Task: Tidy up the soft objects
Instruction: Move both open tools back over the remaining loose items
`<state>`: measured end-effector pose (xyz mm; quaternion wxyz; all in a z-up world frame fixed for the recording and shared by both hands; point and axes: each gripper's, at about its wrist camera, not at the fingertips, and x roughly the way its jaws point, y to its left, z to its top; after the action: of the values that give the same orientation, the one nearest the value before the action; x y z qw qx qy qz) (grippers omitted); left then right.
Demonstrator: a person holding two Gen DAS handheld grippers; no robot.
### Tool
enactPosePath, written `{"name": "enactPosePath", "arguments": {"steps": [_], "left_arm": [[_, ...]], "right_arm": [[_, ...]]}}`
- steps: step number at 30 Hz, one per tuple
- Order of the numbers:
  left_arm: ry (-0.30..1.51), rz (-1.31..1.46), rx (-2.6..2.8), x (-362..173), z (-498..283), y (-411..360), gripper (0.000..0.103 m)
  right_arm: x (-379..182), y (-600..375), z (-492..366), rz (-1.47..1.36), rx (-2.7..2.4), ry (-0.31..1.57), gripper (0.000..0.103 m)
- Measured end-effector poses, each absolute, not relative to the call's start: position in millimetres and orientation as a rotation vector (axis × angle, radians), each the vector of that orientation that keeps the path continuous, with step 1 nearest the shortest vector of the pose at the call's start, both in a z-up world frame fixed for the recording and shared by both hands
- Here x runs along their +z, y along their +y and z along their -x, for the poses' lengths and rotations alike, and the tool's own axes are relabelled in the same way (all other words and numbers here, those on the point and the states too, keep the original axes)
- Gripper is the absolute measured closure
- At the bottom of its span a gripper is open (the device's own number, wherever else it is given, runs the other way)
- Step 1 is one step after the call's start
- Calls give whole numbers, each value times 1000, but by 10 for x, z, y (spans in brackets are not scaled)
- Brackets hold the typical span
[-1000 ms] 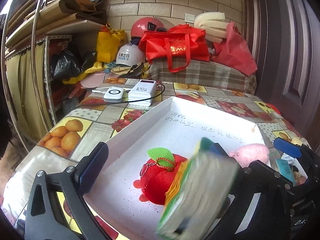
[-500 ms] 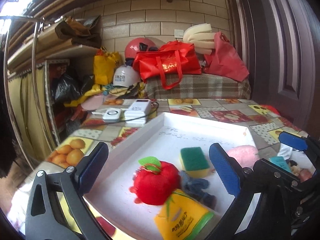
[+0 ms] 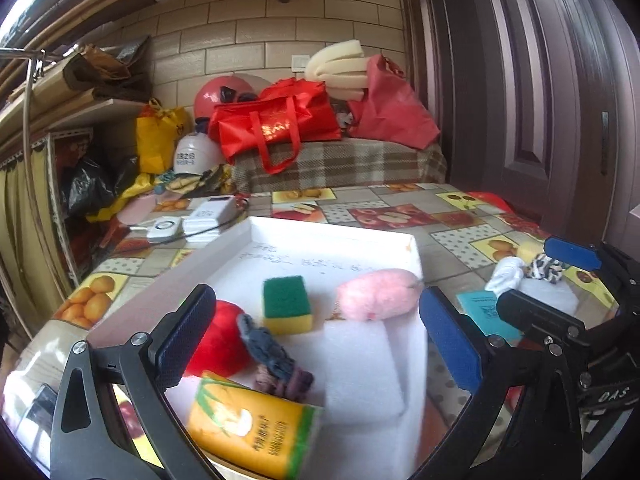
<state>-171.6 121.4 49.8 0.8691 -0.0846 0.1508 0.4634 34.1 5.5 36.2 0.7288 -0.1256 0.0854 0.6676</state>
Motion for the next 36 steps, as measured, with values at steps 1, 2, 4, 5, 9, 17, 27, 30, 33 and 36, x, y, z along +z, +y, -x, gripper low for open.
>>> {"name": "enactPosePath", "arguments": {"steps": [1, 2, 4, 5, 9, 17, 27, 30, 33, 36], "left_arm": [[322, 179, 957, 492, 1689, 1188, 0], [331, 175, 943, 492, 1648, 1161, 0], [349, 156, 930, 488, 1569, 1100, 0], [357, 147, 932, 487, 1532, 1075, 0], [334, 189, 877, 488, 1502, 1012, 0], [350, 174, 818, 489, 1372, 884, 1], [448, 199, 683, 432, 1044, 844, 1], [502, 174, 678, 401, 889, 809, 1], [561, 197, 682, 348, 722, 884, 1], [621, 242, 638, 280, 512, 996, 1]], "right_arm": [[359, 18, -384, 273, 1460, 192, 0], [358, -11, -429, 266, 1448, 198, 0], [357, -60, -512, 250, 1420, 216, 0], [358, -95, -573, 235, 1392, 229, 0], [360, -204, -730, 219, 1307, 245, 0], [357, -524, -1236, 181, 1169, 290, 0], [284, -819, -1851, 68, 1050, 455, 0], [242, -756, -1897, 82, 1050, 500, 0], [227, -684, -1929, 101, 1059, 514, 0], [253, -541, -1929, 141, 1075, 482, 0]]}}
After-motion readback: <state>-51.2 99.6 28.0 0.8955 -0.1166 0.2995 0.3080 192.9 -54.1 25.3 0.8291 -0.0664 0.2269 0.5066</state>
